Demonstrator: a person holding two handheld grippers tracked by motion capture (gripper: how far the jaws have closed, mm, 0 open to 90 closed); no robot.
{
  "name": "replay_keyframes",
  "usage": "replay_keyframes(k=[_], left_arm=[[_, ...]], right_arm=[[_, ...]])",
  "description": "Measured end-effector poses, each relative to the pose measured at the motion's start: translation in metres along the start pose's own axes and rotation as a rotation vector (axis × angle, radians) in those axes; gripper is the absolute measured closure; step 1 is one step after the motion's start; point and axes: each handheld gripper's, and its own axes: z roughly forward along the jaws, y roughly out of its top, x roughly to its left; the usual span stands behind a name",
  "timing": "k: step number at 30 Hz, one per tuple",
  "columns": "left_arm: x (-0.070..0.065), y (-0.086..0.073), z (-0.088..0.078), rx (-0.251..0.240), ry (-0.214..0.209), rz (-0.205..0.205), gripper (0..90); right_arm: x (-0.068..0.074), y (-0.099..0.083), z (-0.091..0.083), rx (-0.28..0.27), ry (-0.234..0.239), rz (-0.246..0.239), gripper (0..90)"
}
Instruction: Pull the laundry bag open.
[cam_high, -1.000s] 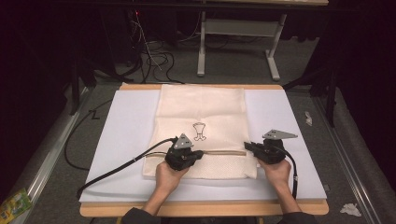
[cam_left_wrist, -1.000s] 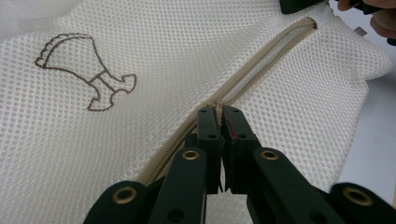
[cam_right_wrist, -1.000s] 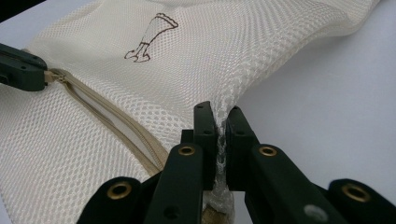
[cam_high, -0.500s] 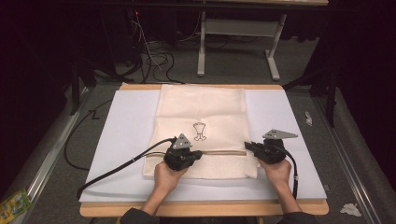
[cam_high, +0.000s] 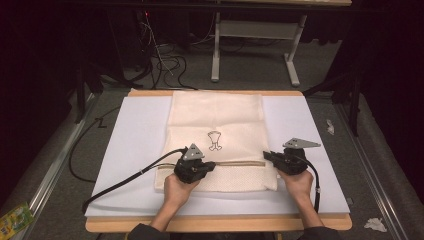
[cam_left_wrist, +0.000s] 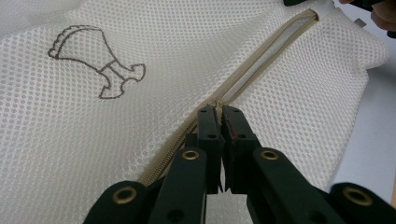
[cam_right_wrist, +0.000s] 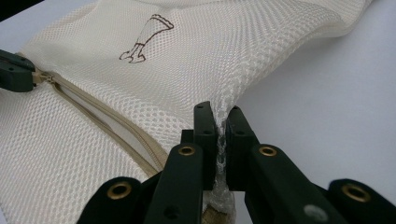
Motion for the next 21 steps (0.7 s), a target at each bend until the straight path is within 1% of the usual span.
replay_keyframes(k=[5,7,10,13,21], left_arm=[[-0.0003,-0.0008,-0.0012,-0.002,0.006,0.004,86.9],[0.0011,-0.0012,-0.0019,-0.006,0.004,-0.007,86.9],[0.0031,-0.0015,-0.0042,-0.004,0.011,-0.006,86.9],[0.0051,-0.002,-0.0063,-0.008,0.015,-0.014,86.9],[0.0063,-0.0031,-0.0083,-0.017,0.012,-0.018,86.9]], right_arm=[[0.0001,0.0001,-0.0004,0.002,-0.003,-0.005,87.4],[-0.0007,-0.0005,-0.0007,0.0,0.001,-0.001,87.4],[-0.001,-0.0014,-0.0016,0.001,-0.007,-0.004,87.4],[-0.0025,-0.0026,-0.0018,-0.001,-0.007,0.011,87.4],[-0.002,-0.001,-0.0027,-0.002,-0.006,0.005,87.4]])
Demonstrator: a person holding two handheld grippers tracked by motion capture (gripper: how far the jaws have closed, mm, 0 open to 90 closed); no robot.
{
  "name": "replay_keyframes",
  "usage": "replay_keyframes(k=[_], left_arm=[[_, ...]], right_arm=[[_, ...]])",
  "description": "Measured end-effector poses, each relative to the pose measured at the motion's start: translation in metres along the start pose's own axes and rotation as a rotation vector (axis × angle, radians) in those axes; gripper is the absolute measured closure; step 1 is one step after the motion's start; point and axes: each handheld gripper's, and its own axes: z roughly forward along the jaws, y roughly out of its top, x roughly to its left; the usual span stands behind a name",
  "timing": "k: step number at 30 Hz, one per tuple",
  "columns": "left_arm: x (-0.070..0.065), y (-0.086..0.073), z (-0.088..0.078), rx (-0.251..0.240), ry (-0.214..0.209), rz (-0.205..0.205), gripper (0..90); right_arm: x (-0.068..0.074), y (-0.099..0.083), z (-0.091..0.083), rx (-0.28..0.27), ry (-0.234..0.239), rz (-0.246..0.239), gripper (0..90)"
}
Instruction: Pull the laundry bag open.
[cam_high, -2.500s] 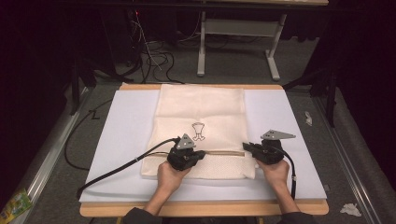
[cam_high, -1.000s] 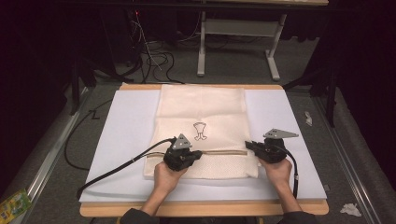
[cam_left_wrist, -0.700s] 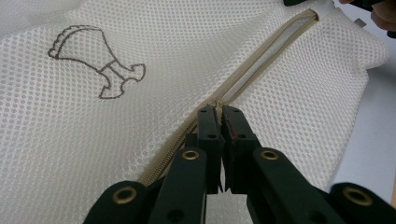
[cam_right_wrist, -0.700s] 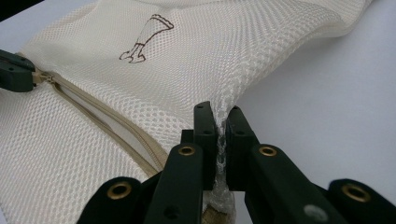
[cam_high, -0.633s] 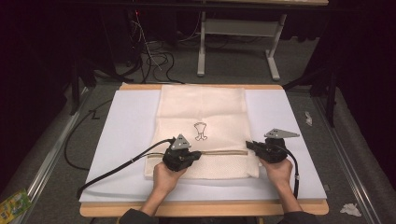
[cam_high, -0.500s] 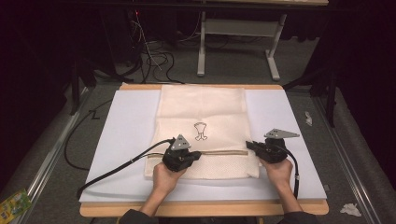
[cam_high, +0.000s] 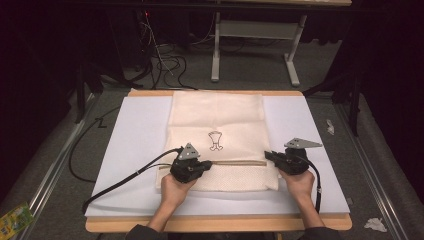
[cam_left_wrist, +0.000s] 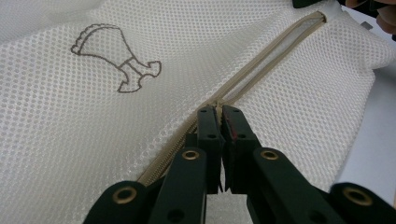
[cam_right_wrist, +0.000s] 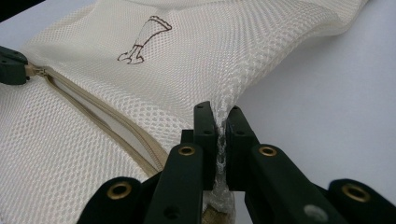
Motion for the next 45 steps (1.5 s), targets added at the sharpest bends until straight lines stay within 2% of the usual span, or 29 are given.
replay_keyframes(k=[7,13,16,29,31,39,45], left_arm=[[0.005,-0.001,-0.007,-0.016,0.008,-0.011,86.8],[0.005,-0.002,-0.007,-0.009,0.012,-0.01,86.9],[0.008,-0.004,-0.01,-0.012,0.018,-0.017,86.9],[0.016,-0.006,-0.02,-0.034,0.035,-0.039,86.9],[0.016,-0.007,-0.021,-0.032,0.039,-0.041,86.9],[0.019,-0.011,-0.025,-0.031,0.041,-0.046,86.9],[0.022,-0.012,-0.029,-0.047,0.054,-0.059,86.9]], right_arm=[[0.0,0.0,0.0,0.001,0.0,-0.002,87.4],[0.0,0.001,-0.001,-0.005,-0.009,-0.007,87.4],[-0.002,0.001,-0.002,-0.003,-0.01,0.006,87.4],[-0.005,-0.004,-0.003,-0.005,-0.01,0.003,87.4],[-0.005,-0.004,-0.004,-0.006,-0.014,0.016,87.4],[-0.007,-0.002,-0.005,-0.008,-0.02,0.015,87.4],[-0.007,-0.006,-0.005,-0.01,-0.016,0.024,87.4]])
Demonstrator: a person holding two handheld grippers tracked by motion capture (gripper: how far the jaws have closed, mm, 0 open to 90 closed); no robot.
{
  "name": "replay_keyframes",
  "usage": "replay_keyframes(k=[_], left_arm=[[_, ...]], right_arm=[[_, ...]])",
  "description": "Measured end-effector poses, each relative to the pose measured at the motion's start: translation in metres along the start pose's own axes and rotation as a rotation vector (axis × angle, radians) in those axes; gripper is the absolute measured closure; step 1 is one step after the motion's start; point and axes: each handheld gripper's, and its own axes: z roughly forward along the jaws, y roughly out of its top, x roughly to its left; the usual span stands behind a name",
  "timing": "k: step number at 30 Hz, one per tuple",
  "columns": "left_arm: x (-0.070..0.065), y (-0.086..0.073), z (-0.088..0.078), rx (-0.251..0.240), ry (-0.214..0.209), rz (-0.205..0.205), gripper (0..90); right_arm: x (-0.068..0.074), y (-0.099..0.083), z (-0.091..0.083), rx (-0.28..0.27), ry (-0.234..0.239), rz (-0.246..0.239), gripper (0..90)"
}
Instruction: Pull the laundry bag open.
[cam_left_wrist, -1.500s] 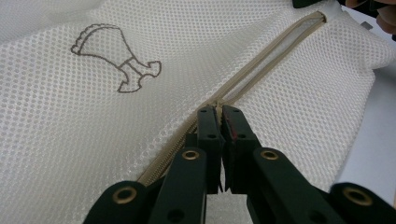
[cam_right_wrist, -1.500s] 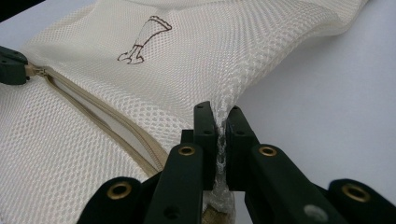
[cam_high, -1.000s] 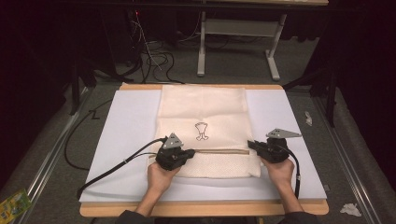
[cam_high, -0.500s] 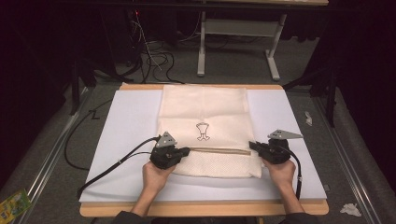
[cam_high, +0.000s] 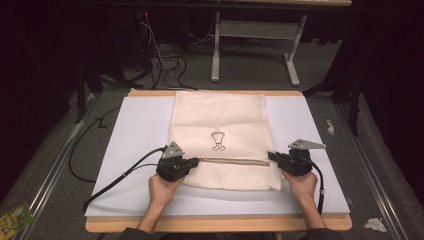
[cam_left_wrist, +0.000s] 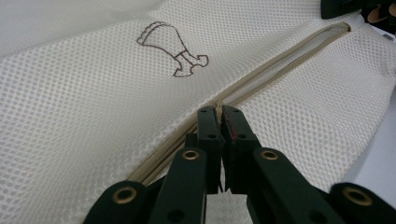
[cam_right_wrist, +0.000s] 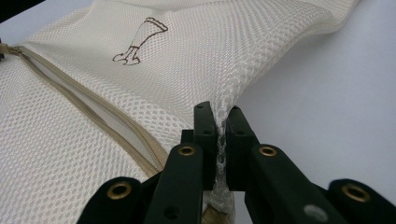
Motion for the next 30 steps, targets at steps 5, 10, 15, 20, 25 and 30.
replay_keyframes(k=[5,10,15,20,25,30], left_arm=[[0.002,-0.002,-0.002,0.001,0.0,-0.006,86.9],[0.005,-0.003,-0.006,0.0,0.007,-0.01,86.9],[0.007,-0.005,-0.01,-0.008,0.015,-0.02,86.9],[0.008,-0.006,-0.011,-0.011,0.02,-0.021,86.9],[0.012,-0.007,-0.016,-0.02,0.028,-0.03,86.9],[0.013,-0.008,-0.017,-0.024,0.027,-0.038,86.9]], right_arm=[[-0.001,0.001,-0.001,0.001,-0.002,0.002,87.4],[-0.002,0.002,-0.002,0.002,-0.008,0.007,87.5],[-0.004,0.002,-0.002,0.0,-0.012,0.004,87.4],[-0.004,0.002,-0.003,0.0,-0.013,0.007,87.4],[-0.005,0.002,-0.004,0.001,-0.02,0.005,87.4],[-0.006,0.001,-0.005,-0.001,-0.02,0.009,87.4]])
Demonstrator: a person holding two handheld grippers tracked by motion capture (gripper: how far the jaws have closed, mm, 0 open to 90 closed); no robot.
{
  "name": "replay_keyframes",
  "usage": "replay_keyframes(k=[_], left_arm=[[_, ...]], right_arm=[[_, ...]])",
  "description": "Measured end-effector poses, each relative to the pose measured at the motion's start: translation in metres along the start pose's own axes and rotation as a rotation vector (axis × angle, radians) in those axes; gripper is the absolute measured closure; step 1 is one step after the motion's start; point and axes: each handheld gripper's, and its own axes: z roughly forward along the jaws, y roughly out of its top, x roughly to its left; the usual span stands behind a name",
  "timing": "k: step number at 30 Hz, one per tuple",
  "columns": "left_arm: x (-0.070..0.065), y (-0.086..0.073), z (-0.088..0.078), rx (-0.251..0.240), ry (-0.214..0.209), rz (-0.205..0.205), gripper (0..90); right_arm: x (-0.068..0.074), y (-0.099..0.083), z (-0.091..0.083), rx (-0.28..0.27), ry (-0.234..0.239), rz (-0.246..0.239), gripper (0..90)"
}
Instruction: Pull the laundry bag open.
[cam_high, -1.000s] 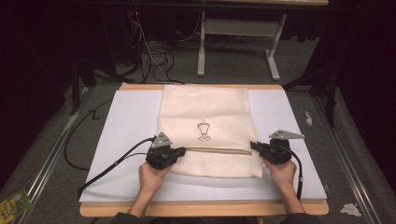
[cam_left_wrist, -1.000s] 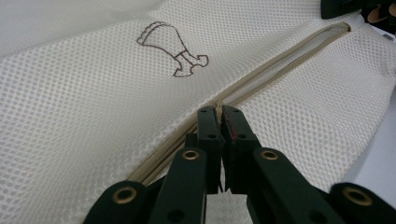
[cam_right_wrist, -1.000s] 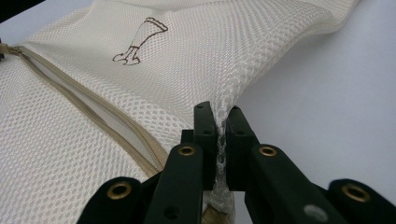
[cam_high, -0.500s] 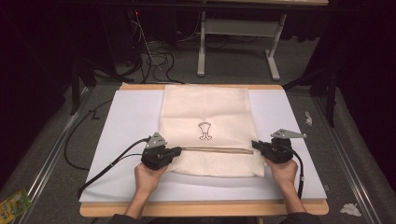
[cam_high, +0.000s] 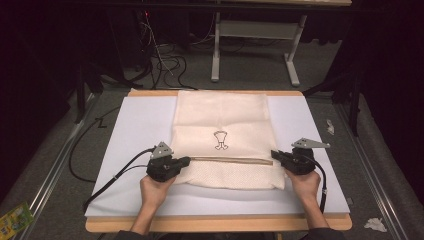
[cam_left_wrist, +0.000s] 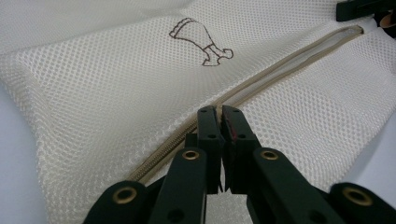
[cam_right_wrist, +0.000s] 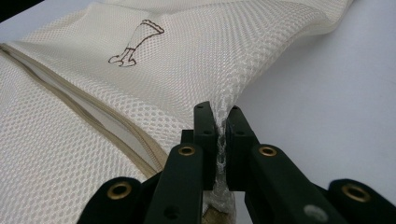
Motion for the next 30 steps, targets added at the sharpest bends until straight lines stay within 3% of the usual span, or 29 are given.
replay_keyframes(k=[18,30], left_arm=[[0.0008,-0.0005,-0.0026,-0.009,-0.001,-0.003,86.9],[0.0046,-0.0002,-0.0096,-0.019,0.022,-0.008,87.0]], right_arm=[[-0.0001,0.0015,0.0003,-0.008,0.006,-0.01,87.4],[-0.0039,-0.0006,-0.0025,-0.003,-0.012,0.004,87.5]])
